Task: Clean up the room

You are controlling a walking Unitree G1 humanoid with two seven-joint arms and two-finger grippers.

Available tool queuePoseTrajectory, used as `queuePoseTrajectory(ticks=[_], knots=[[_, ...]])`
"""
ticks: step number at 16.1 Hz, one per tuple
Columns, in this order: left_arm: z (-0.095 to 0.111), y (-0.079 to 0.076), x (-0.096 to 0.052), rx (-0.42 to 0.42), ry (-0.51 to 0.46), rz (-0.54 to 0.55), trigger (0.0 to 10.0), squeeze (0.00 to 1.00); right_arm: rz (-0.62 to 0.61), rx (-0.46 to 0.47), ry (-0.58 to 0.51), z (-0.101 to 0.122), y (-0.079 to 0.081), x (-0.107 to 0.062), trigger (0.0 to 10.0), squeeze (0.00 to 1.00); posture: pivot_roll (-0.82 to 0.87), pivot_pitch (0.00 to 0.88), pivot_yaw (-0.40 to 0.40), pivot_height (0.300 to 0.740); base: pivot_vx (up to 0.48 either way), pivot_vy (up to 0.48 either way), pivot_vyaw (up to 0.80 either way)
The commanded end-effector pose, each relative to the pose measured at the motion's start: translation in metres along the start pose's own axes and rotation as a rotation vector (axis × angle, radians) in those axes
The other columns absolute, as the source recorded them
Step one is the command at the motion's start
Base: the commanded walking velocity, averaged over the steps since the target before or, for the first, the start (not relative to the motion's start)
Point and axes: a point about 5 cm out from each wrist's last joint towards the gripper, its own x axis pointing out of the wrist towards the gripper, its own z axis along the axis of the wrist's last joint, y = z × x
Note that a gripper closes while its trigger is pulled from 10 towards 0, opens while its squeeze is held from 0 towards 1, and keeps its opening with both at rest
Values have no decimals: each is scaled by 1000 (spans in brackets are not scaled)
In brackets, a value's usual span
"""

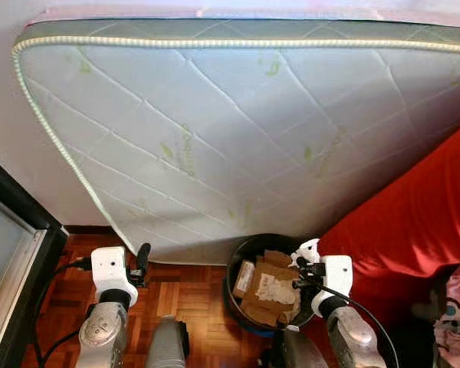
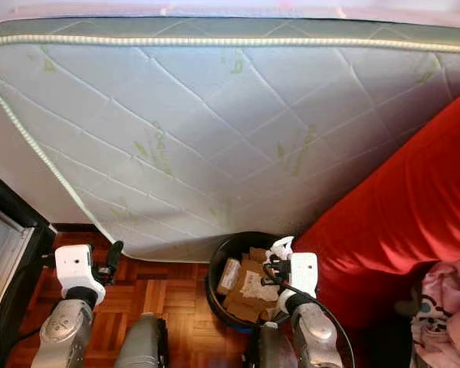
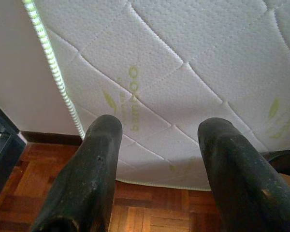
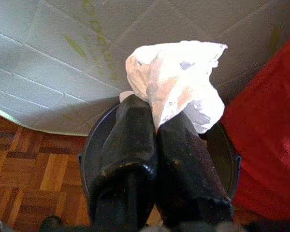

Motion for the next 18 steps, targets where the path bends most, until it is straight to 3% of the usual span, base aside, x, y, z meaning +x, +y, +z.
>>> queuePoseTrajectory(ticks=[1,10,18], knots=[[-3,-1,-2,5,21,-2,10000,0,-1,7,32,-5,1,-1,10000,0,78,209,-29,650,0,0,0],[9,-4,1,19,1,-11,10000,0,-24,46,80,11,7,22,10000,0,128,294,-33,650,0,0,0],[36,-8,-25,30,-47,-16,10000,0,-27,12,150,26,17,40,10000,0,204,458,-47,650,0,0,0]])
